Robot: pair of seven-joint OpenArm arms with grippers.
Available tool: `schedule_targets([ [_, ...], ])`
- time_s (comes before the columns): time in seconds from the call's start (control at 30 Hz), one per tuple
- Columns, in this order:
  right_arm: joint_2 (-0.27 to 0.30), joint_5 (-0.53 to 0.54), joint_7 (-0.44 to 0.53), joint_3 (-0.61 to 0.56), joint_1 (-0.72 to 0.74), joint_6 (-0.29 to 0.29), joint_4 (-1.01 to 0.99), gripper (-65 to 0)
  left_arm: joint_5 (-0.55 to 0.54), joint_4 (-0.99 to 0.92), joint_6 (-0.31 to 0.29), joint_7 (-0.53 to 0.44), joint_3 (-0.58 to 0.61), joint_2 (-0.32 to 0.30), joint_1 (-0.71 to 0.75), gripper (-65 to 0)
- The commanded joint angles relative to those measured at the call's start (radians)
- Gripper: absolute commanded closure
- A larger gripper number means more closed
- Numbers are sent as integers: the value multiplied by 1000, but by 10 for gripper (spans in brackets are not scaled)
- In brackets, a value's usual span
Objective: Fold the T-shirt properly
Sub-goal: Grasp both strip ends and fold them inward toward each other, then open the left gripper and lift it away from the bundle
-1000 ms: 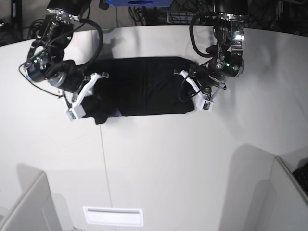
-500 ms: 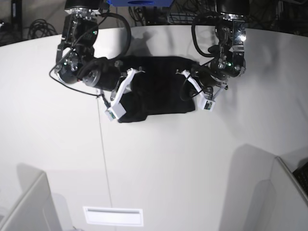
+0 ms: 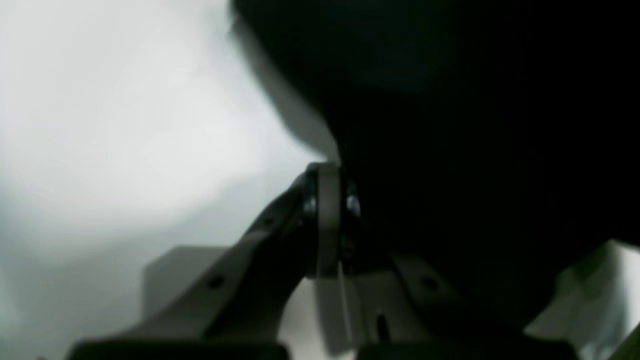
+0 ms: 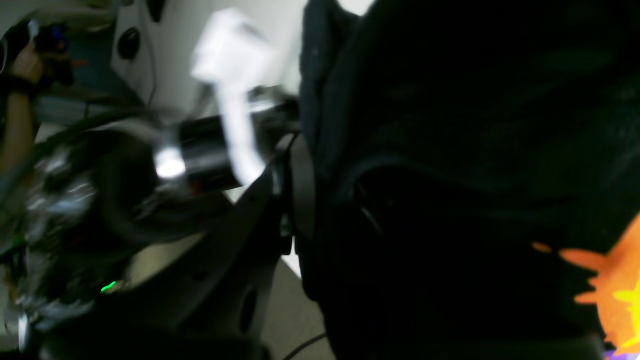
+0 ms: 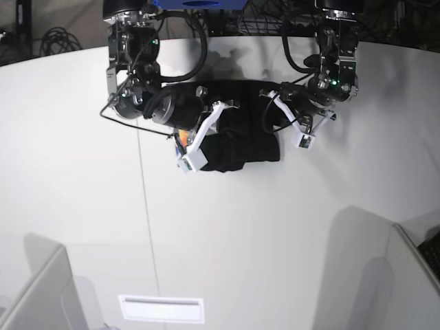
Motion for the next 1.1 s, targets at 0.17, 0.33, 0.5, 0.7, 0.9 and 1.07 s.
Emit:
schedule_targets([
  [0.17, -7, 25, 69, -5, 15, 4, -23, 0, -17, 36, -2, -6, -42, -31, 28, 0],
  [0.33, 11, 25, 103, -5, 24, 4, -48, 0, -21, 116, -8, -6, -205, -27, 108, 0],
  [0.5, 10, 25, 104, -5, 27, 4, -48, 0, -22, 200, -52, -6, -370, -27, 196, 0],
  [0.7, 8, 25, 106, -5, 28, 2, -48, 0, -22, 206, -259, -6, -564, 16, 235, 0],
  [0.9, 8, 25, 106, -5, 36, -33, -49, 0, -22, 205, -324, -6, -653, 33, 245, 0],
  [1.07, 8, 25, 104, -5, 36, -35, -49, 0, -22, 205, -324, -5, -663, 33, 245, 0],
])
